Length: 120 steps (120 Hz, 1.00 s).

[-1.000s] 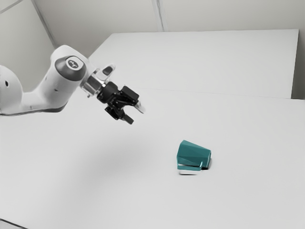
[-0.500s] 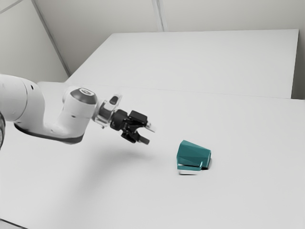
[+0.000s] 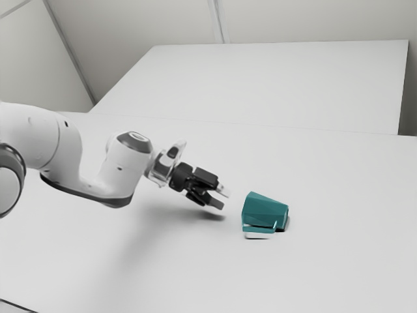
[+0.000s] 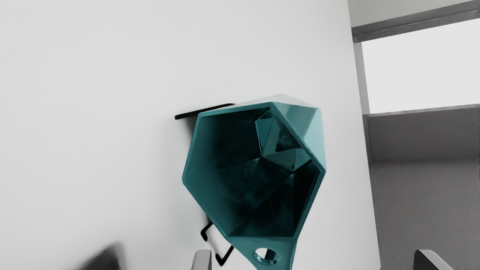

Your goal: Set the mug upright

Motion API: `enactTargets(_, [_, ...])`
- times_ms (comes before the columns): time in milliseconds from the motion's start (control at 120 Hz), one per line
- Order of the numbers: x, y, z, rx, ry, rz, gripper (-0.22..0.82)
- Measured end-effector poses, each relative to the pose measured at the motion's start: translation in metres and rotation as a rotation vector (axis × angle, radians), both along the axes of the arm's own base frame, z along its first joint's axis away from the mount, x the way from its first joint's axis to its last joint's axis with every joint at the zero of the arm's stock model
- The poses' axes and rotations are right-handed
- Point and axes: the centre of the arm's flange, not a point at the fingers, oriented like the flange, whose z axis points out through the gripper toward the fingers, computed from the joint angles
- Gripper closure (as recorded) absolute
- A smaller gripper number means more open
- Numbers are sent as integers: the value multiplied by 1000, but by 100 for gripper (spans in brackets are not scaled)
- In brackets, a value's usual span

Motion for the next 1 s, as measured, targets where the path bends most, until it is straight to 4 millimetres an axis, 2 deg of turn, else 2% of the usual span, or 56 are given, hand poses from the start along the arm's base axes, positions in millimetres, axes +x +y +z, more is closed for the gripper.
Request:
enactTargets(167, [1,-16,-6,-31,-23,-11,2])
enactTargets(317, [9,-27,-9,-48,-53,-23,2])
enactTargets(650, [5,-53,-20,-67,-77,-68,2])
enactTargets(1000, [8,-75,-21,-85,-111,-101,4])
